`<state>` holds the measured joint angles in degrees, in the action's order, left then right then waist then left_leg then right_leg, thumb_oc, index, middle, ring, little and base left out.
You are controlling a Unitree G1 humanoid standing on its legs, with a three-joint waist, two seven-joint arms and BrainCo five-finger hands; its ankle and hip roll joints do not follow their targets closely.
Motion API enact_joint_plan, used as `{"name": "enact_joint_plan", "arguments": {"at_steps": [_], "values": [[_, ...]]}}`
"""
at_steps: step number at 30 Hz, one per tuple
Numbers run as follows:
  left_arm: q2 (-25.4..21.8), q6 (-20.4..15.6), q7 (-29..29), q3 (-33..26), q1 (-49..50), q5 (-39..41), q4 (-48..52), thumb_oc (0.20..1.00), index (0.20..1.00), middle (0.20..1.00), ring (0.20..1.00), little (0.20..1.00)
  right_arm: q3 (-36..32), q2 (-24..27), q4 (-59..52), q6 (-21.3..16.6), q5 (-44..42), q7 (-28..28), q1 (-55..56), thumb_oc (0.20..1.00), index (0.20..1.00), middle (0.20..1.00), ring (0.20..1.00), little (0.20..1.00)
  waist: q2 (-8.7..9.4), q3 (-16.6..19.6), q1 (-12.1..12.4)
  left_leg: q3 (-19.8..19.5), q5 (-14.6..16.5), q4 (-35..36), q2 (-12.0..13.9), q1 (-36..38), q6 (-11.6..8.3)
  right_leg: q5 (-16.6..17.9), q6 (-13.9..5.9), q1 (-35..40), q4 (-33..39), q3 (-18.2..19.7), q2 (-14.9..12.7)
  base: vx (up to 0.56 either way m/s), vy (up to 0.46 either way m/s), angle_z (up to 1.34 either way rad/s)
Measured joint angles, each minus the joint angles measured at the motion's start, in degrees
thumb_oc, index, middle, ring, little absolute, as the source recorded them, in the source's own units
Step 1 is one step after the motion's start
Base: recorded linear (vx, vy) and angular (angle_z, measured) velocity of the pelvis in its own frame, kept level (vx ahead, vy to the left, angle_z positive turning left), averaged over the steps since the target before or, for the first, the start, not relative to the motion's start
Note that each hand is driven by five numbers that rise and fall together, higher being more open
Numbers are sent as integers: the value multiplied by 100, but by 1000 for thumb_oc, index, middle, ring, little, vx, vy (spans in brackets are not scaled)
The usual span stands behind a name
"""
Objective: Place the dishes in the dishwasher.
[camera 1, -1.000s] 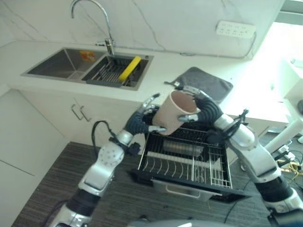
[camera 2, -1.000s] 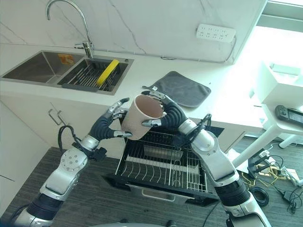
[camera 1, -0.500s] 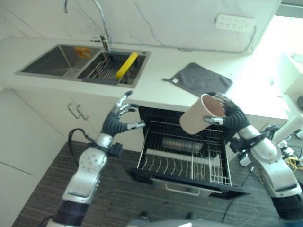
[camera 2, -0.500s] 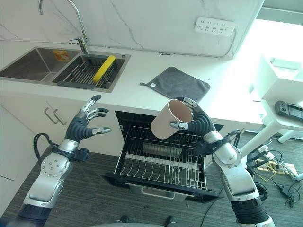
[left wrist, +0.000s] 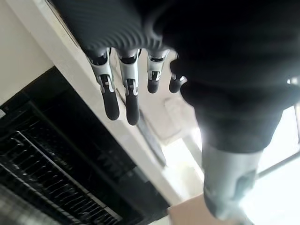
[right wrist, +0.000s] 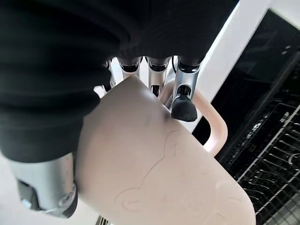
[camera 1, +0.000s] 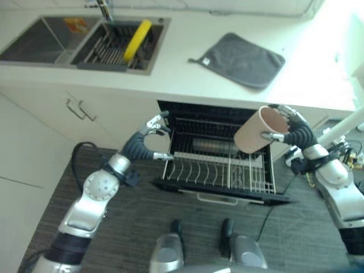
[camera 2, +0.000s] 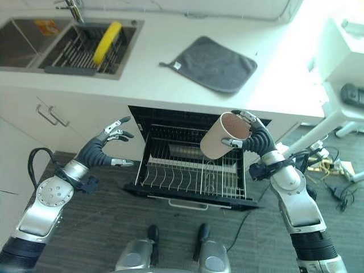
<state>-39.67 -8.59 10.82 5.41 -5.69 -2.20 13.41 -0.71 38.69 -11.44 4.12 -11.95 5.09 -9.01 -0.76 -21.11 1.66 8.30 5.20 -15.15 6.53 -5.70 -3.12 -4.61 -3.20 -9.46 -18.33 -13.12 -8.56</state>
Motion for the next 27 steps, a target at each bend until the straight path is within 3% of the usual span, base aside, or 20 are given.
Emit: {"name": "enact_joint_plan", "arguments": {"at_steps": [2, 5, 7, 15, 17, 23, 27], "values": [[-274, 61, 64, 111, -186, -179, 8, 1000, 1000, 1000, 1000, 1000, 0, 154, 1, -2, -20, -85, -58, 200, 200, 200, 200, 200, -27, -93, -27, 0, 152, -412, 15, -246, 8, -158, -22, -277, -453, 60, -64, -86, 21, -4], [-651, 448, 176, 141, -599, -354, -17, 1000, 1000, 1000, 1000, 1000, 0, 473, 17, -3, -51, -207, -532, 200, 200, 200, 200, 200, -74, -406, -126, -17, 367, -1044, 22, -744, 29, -351, 46, -809, -1134, 172, -163, -96, 36, -3], [-1150, 752, 587, 152, -886, -416, -16, 1000, 1000, 1000, 1000, 1000, 1, 735, 20, 15, -60, -273, -774, 200, 200, 200, 200, 200, -115, -641, -162, -49, 541, -1489, 37, -1063, 47, -489, 95, -1128, -1574, 231, -223, -64, 63, 1], [-1323, 1417, 1420, 413, -1245, -398, -36, 1000, 1000, 1000, 1000, 1000, 16, 927, 467, 25, -181, -301, -1071, 200, 200, 200, 200, 200, -94, -687, -281, 26, 617, -1598, 19, -1137, 94, -524, 59, -1238, -1667, 305, -271, -43, 11, -2], [-1531, 1556, 1495, 583, -1404, -484, -203, 1000, 1000, 1000, 1000, 1000, 23, 1209, 652, 16, -278, -305, -1312, 200, 200, 200, 200, 200, -82, -735, -284, 36, 624, -1747, 21, -1367, 104, -505, 56, -1479, -1763, 335, -275, -81, -7, -5], [-1407, 2141, 1752, 1391, -1585, -1112, -949, 1000, 1000, 1000, 1000, 1000, 591, 1241, 1298, 11, -281, -363, -1875, 200, 200, 200, 200, 200, -75, -875, -270, 29, 647, -1807, 32, -1425, 113, -491, 53, -1506, -1776, 338, -276, -64, -13, -1], [-416, 2750, 2378, 2626, -2461, -1782, -2383, 1000, 1000, 1000, 1000, 1000, 936, 1241, 1504, 9, -277, -209, -2944, 200, 200, 200, 200, 200, -35, -900, -350, 177, 658, -1810, 79, -1428, 138, -359, 27, -1568, -1645, 488, -191, -72, 20, -17]]}}
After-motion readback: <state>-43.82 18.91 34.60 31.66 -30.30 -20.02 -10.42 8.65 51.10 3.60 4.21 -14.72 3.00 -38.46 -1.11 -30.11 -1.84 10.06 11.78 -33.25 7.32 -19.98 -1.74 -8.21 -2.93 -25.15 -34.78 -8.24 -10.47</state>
